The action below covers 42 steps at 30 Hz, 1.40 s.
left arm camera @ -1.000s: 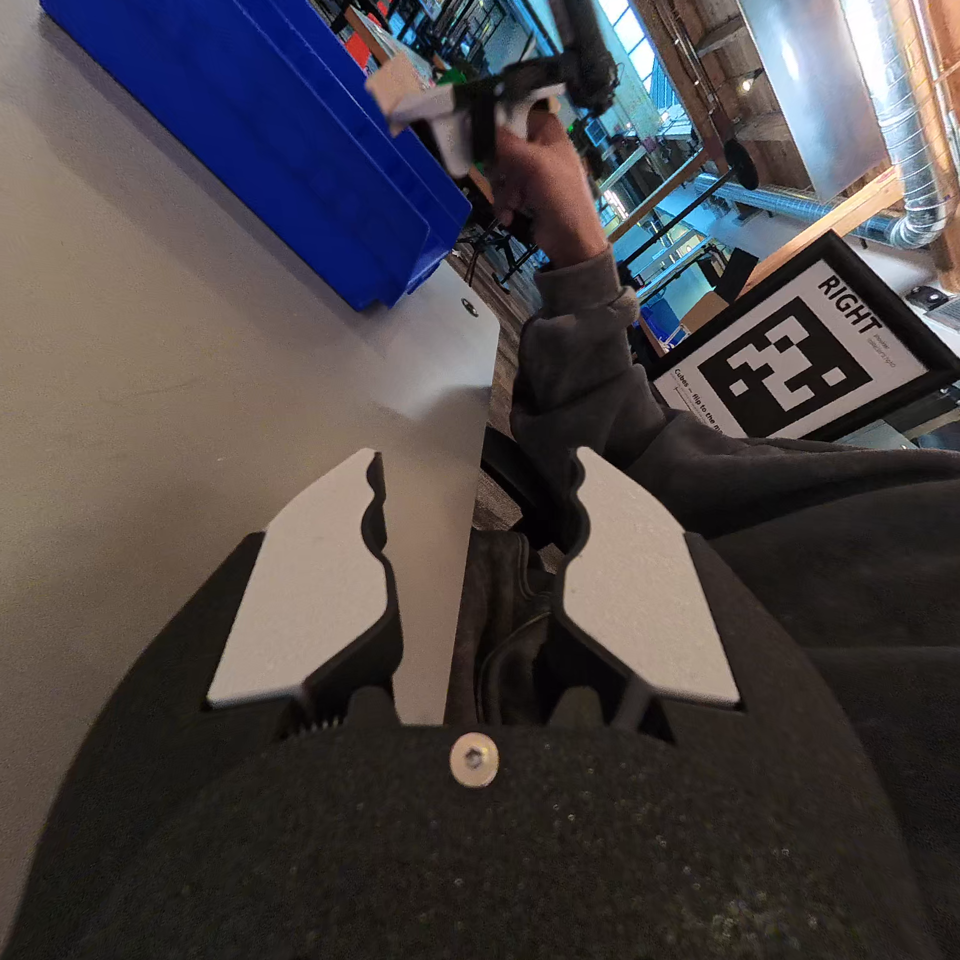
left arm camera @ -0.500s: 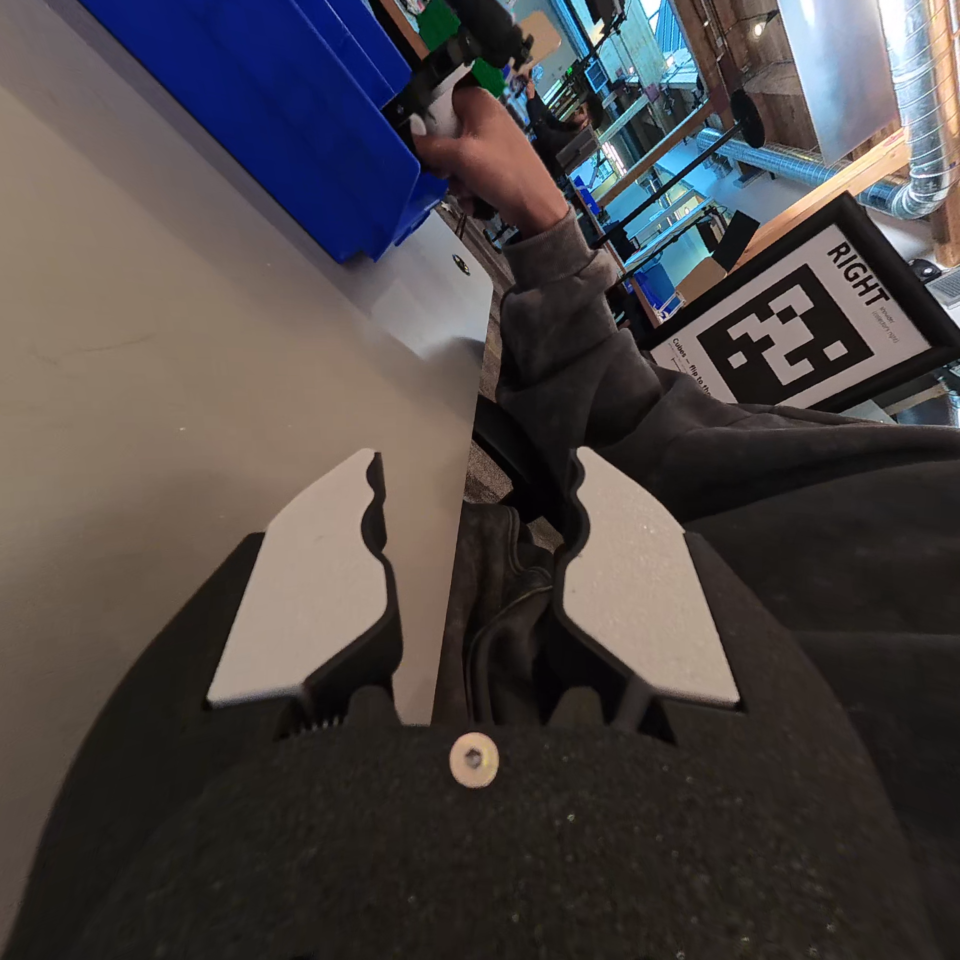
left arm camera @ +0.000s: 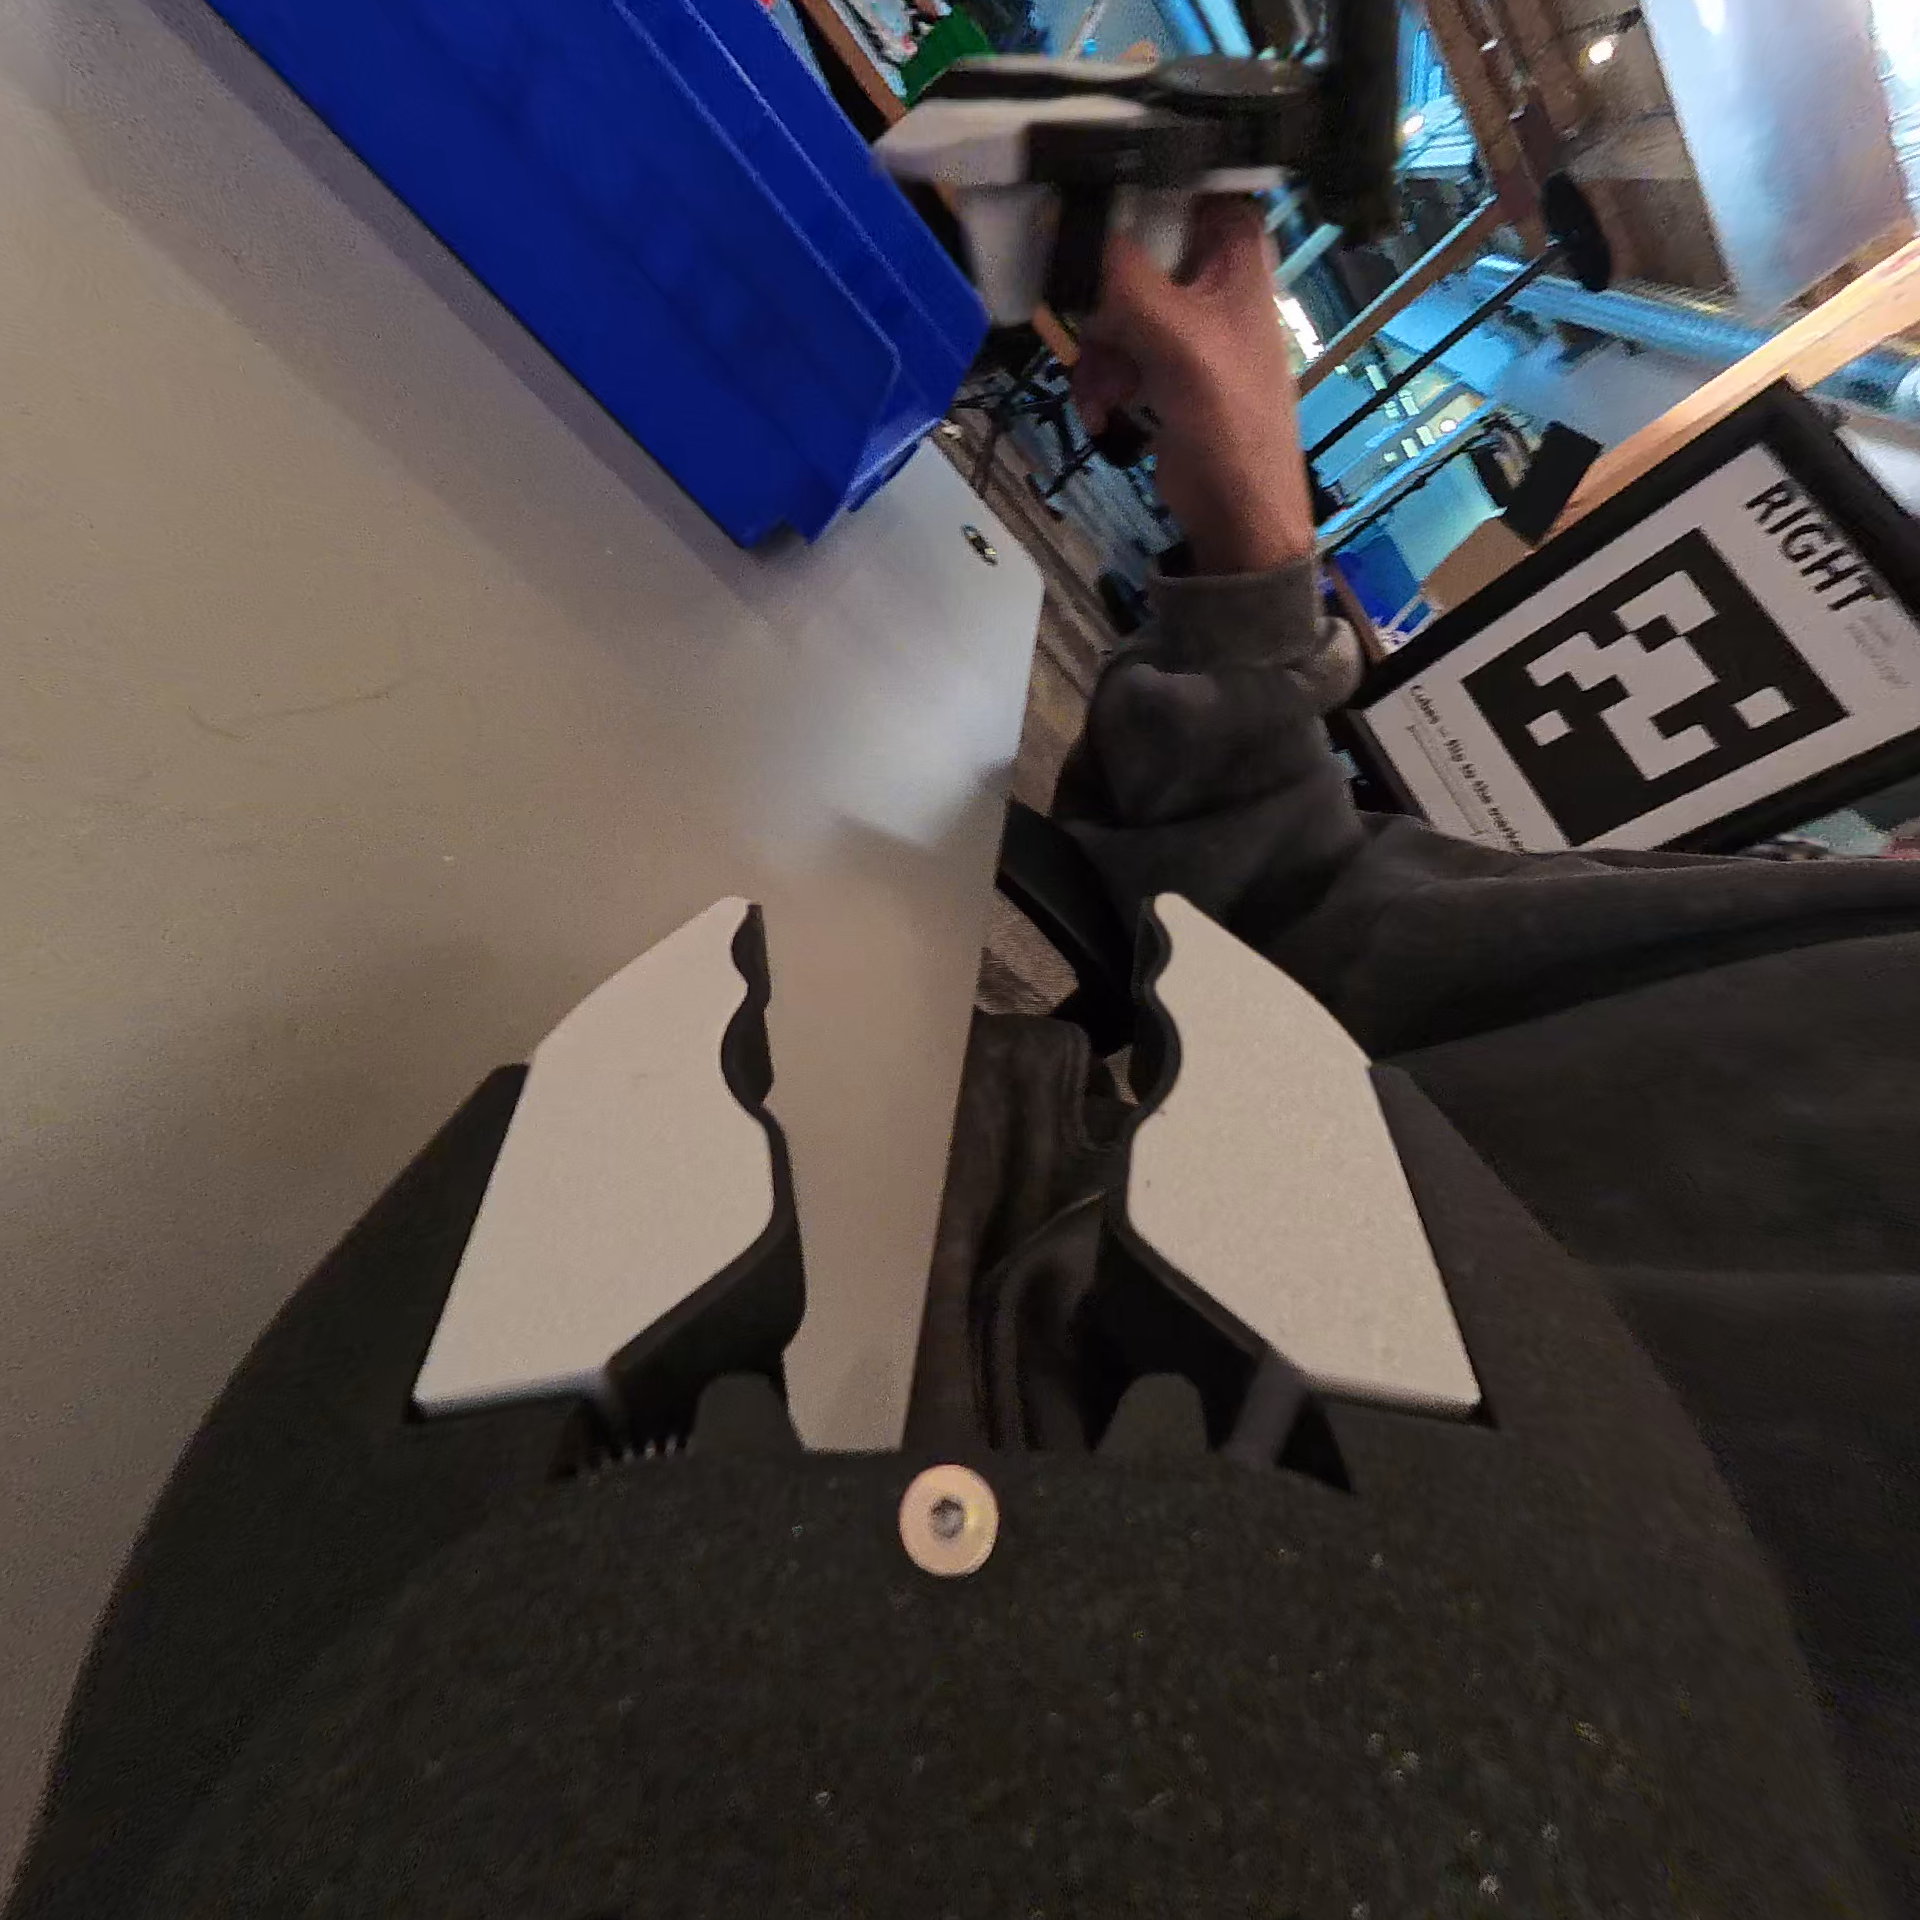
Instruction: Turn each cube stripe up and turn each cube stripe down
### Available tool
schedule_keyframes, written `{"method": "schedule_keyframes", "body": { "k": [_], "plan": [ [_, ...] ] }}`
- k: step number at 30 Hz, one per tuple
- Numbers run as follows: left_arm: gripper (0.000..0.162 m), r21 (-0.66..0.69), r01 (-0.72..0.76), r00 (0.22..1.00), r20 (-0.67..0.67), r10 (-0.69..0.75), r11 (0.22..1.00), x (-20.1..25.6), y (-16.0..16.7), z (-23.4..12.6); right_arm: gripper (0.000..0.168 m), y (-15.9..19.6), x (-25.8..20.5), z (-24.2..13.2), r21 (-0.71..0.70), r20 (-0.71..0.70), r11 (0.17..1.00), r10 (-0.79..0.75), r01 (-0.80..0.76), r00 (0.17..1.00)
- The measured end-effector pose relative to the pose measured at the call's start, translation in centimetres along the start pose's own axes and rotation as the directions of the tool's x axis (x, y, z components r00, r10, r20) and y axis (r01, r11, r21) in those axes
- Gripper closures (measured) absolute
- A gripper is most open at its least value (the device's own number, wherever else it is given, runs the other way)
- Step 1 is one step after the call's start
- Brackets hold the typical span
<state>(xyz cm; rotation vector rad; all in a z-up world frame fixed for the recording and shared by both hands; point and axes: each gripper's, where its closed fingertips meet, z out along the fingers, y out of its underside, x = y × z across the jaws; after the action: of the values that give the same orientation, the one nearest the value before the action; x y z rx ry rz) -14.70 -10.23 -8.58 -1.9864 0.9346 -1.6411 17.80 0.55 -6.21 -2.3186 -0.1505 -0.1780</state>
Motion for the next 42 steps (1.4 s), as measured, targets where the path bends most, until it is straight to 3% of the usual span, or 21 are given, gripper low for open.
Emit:
{"method": "schedule_keyframes", "body": {
  "k": [2, 4, 6, 8, 12, 15, 18, 20, 22, 24, 25, 29, 33, 38, 40, 42],
  "plan": [
    [0.095, -0.015, -0.026, 0.998, 0.056, 0.027, 1.000, -0.8, 0.3, 0.1, 0.097, -3.3, -6.6, -2.6, 0.256, 0.247, 0.967, -0.065, 0.000, 0.967],
    [0.095, -0.030, -0.048, 0.993, 0.103, 0.050, 0.998, -1.5, 0.6, 0.2, 0.108, -4.5, -14.4, -5.5, 0.431, 0.539, 0.897, -0.168, -0.099, 0.825],
    [0.095, -0.046, -0.057, 0.992, 0.114, 0.062, 0.997, -1.7, 0.9, 0.4, 0.100, -4.1, -19.6, -6.8, 0.490, 0.693, 0.843, -0.222, -0.223, 0.686],
    [0.095, -0.060, -0.063, 0.990, 0.120, 0.070, 0.996, -1.8, 1.1, 0.6, 0.099, -2.5, -22.8, -6.5, 0.483, 0.753, 0.830, -0.231, -0.280, 0.616],
    [0.095, -0.084, -0.087, 0.984, 0.149, 0.099, 0.993, -2.0, 1.4, 0.7, 0.099, -0.4, -24.3, -5.0, 0.471, 0.748, 0.852, -0.249, -0.227, 0.616],
    [0.095, -0.136, -0.137, 0.979, 0.135, 0.156, 0.981, -0.8, 1.3, 0.0, 0.100, -0.2, -24.3, -5.3, 0.432, 0.793, 0.861, -0.220, -0.269, 0.568],
    [0.096, -0.147, -0.274, 0.929, 0.216, 0.301, 0.951, 0.7, -1.4, -5.0, 0.100, -0.1, -24.0, -5.3, 0.423, 0.799, 0.865, -0.217, -0.269, 0.560],
    [0.096, -0.176, -0.361, 0.824, 0.399, 0.402, 0.916, -0.7, -4.2, -10.8, 0.101, -0.1, -23.8, -5.3, 0.418, 0.808, 0.864, -0.211, -0.281, 0.551],
    [0.082, -0.279, -0.399, 0.660, 0.573, 0.485, 0.873, -3.7, -6.6, -16.9, 0.102, 0.1, -23.9, -5.2, 0.397, 0.825, 0.869, -0.198, -0.296, 0.529],
    [0.094, -0.432, -0.354, 0.499, 0.663, 0.558, 0.830, -7.8, -8.2, -22.6, 0.102, 0.2, -24.2, -5.1, 0.371, 0.845, 0.878, -0.186, -0.301, 0.502],
    [0.091, -0.482, -0.299, 0.487, 0.665, 0.566, 0.824, -9.8, -8.3, -24.3, 0.103, 0.3, -24.5, -5.0, 0.360, 0.852, 0.884, -0.181, -0.299, 0.492],
    [0.091, -0.611, -0.060, 0.587, 0.618, 0.523, 0.789, -17.4, -7.3, -27.9, 0.104, 1.1, -25.2, -4.2, 0.345, 0.853, 0.902, -0.187, -0.259, 0.487],
    [0.095, -0.684, -0.006, 0.602, 0.580, 0.549, 0.729, -22.9, -7.3, -28.6, 0.106, 1.4, -25.3, -4.0, 0.331, 0.860, 0.909, -0.180, -0.252, 0.477],
    [0.097, -0.750, 0.091, 0.655, 0.541, 0.528, 0.656, -26.5, -5.3, -28.2, 0.107, 1.6, -24.9, -3.5, 0.309, 0.867, 0.915, -0.159, -0.260, 0.472],
    [0.117, -0.767, 0.103, 0.658, 0.530, 0.535, 0.633, -26.9, -4.9, -27.9, 0.107, 1.5, -24.8, -3.3, 0.296, 0.873, 0.917, -0.146, -0.268, 0.466],
    [0.118, -0.764, 0.120, 0.659, 0.539, 0.525, 0.633, -26.9, -4.9, -27.8, 0.108, 1.5, -24.7, -3.1, 0.280, 0.881, 0.919, -0.131, -0.278, 0.454]
  ]
}}
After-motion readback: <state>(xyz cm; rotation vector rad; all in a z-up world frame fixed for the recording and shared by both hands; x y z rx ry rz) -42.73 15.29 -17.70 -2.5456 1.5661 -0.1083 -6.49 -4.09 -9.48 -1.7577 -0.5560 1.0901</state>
